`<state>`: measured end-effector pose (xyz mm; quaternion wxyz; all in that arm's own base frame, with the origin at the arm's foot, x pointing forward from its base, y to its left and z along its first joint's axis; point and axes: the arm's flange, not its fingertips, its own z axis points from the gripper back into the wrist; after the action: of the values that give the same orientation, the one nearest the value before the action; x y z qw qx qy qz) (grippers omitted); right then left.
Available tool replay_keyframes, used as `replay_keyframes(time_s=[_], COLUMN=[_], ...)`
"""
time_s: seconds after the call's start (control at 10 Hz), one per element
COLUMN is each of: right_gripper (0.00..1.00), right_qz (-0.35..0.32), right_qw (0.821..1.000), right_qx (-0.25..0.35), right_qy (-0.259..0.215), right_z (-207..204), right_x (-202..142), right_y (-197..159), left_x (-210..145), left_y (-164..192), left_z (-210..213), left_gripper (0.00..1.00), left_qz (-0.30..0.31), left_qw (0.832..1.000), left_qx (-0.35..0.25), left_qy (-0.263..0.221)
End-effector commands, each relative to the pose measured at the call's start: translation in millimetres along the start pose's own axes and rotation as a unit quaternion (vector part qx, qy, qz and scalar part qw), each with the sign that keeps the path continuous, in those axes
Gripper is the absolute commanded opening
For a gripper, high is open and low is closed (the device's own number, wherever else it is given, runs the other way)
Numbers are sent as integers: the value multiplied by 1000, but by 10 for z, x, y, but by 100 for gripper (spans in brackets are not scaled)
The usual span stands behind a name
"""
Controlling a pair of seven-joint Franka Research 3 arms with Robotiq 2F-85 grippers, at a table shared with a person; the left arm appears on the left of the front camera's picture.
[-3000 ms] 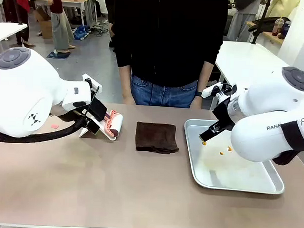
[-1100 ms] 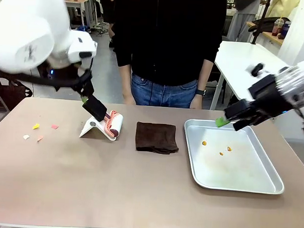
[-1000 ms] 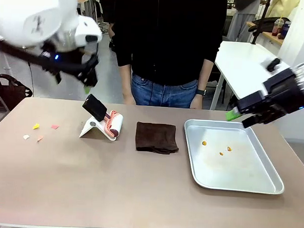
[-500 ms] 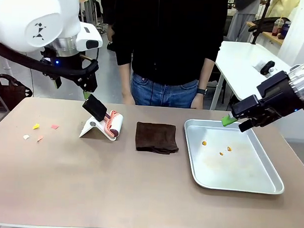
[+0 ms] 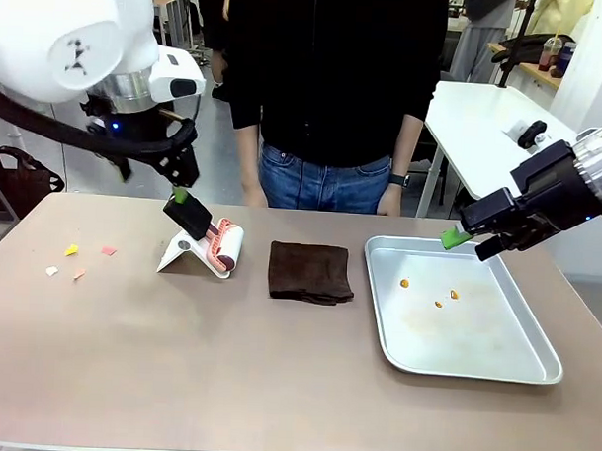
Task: Clean the surface of the table.
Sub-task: Hold the Lint Roller with your left hand and the towel with your right hand.
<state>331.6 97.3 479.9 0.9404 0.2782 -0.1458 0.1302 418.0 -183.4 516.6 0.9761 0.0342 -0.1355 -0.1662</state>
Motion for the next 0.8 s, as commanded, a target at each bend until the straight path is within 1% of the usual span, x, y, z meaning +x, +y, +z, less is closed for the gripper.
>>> replay_keyframes(time_s=[0.0, 0.1, 0.2, 0.3, 0.4, 0.5, 0.6, 0.7], right_gripper=[100, 100, 100, 100, 100, 100, 100, 100], right_qz=[6, -4, -21, -60, -112, -146, -163, -175], right_qw=[1000, 998, 994, 985, 970, 956, 941, 931], right_qx=[18, 59, 105, 159, 215, 256, 296, 319], right_qy=[12, 16, 8, 2, -13, -12, -13, -16], right_z=[34, 136, 279, 463, 619, 730, 830, 924], right_x=[-17, -35, -56, -94, -125, -163, -219, -298], right_y=[0, -51, -126, -246, -360, -459, -593, -747], left_x=[-21, -50, -100, -201, -272, -445, -578, -711], left_y=[179, 368, 615, 947, 1154, 1515, 1829, 2142], left_z=[115, 89, 57, 7, -17, -122, -256, -419], left_gripper=[100, 100, 100, 100, 100, 100, 100, 100], left_qz=[-75, -74, -52, -19, 5, 63, 136, 232], left_qw=[963, 939, 918, 899, 882, 862, 846, 829], left_qx=[-226, -299, -355, -410, -448, -485, -503, -500], left_qy=[128, 155, 170, 156, 147, 131, 116, 94])
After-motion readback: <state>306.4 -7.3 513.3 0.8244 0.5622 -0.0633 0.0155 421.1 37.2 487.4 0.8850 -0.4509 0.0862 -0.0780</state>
